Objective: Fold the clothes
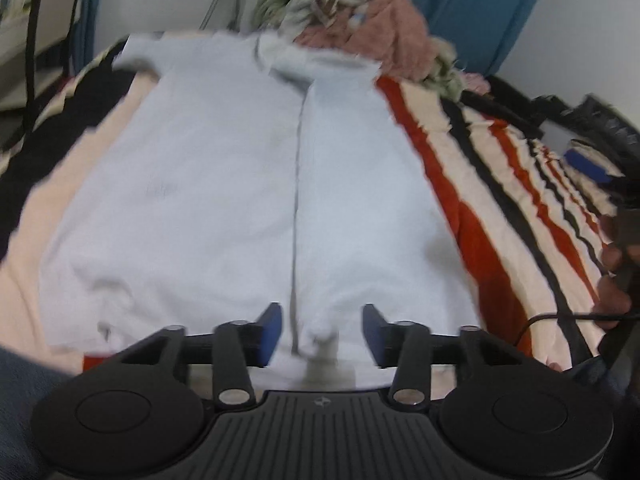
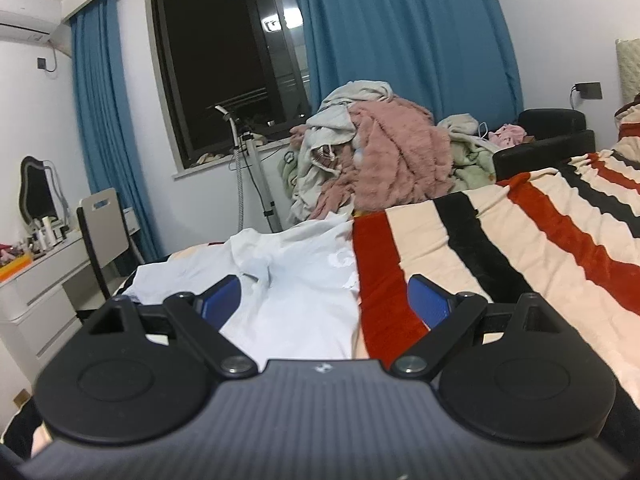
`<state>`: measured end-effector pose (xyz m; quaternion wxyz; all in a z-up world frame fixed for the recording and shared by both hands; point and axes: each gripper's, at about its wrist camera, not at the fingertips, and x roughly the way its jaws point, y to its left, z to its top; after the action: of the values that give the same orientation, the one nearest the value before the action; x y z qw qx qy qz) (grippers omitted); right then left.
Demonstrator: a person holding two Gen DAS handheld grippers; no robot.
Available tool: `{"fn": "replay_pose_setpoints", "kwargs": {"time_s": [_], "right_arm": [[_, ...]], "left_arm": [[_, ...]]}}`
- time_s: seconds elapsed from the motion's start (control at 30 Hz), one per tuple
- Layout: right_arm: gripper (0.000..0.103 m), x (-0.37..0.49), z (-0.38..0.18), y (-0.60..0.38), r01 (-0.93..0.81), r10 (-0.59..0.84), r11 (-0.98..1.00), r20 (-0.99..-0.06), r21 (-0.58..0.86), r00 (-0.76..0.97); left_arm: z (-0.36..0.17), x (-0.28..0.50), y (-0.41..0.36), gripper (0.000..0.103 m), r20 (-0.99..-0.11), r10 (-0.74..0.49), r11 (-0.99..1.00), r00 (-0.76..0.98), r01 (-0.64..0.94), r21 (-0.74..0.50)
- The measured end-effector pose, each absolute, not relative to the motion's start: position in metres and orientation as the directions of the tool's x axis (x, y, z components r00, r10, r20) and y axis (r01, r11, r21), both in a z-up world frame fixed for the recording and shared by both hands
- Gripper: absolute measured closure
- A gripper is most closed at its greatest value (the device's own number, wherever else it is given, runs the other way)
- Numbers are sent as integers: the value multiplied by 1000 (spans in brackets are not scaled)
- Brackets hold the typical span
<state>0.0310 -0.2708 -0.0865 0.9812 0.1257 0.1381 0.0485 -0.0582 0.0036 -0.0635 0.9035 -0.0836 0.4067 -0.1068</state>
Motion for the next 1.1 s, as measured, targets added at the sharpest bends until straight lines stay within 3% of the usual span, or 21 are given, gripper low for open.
{"fn": "replay_pose_setpoints", "kwargs": {"time_s": [0.1,0.3,0.5,0.63,0.73,0.87,1.1], "right_arm": [[11,30,-89,-266,-70,140,963,-261,260,955],[11,29,-93,-254,-87,148,967,-255,238,955],[11,31,-98,-245,-90,144,970,-235,224,961],[11,33,-100,-243,-85,134,972,-221,219,966],[11,35,-105,-241,-74,122,975,-225,210,967],[11,41,-109,-236,-61,116,974,-246,218,962],[11,41,-112,-227,-68,117,979,-257,191,959]], "left_arm": [[-43,-61,-4,16,-664,-222,975,713,155,-160],[-4,-31,-17,4,-536,-210,975,818,218,-49],[10,5,-22,0,-467,-206,971,860,239,12],[-13,22,-16,0,-442,-197,979,875,199,-43],[-23,27,2,0,-446,-213,977,869,179,-119],[-24,28,14,0,-424,-154,988,892,146,-51],[-31,25,19,0,-450,-185,983,873,175,-64]]}}
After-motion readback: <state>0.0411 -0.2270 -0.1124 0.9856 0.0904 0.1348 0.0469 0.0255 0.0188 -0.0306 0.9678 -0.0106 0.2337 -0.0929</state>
